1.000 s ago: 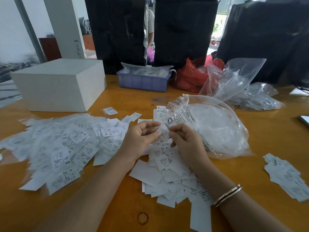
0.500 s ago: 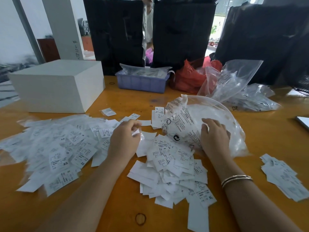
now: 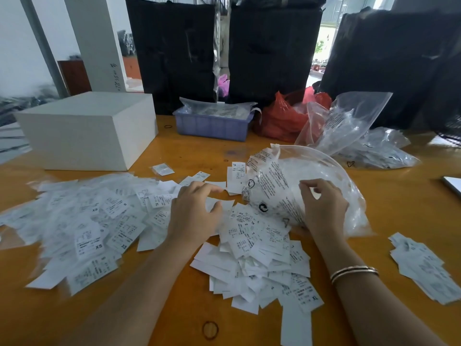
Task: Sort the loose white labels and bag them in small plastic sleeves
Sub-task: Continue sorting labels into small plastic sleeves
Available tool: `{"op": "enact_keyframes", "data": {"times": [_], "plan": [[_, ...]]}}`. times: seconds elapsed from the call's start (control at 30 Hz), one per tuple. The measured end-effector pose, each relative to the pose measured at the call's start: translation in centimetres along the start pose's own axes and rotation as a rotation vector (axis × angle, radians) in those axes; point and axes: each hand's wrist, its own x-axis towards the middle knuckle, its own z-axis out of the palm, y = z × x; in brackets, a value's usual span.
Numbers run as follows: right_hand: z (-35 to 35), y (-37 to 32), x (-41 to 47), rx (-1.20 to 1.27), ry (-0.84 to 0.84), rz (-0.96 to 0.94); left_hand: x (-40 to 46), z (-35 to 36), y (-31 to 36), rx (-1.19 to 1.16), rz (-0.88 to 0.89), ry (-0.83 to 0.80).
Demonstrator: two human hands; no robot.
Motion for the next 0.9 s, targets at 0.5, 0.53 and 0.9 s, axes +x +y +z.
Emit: {"op": "enact_keyframes", "data": {"times": [0.5, 0.53, 0.9], "plan": [[0.2, -4.8, -3.8, 0.693, -0.733, -0.069, -0.4, -0.6, 1.4, -0.792, -0.118, -0.348], [0.3, -4.7, -3.9, 0.671, -0.719, -0.052, -0.3, -0.6, 1.3, -0.821, -0.154, -0.298], [1.7, -4.3, -4.2, -0.281, -0.840, -0.498, 0.2, -0.5, 0.8, -0.987, -0.355, -0.076]]}}
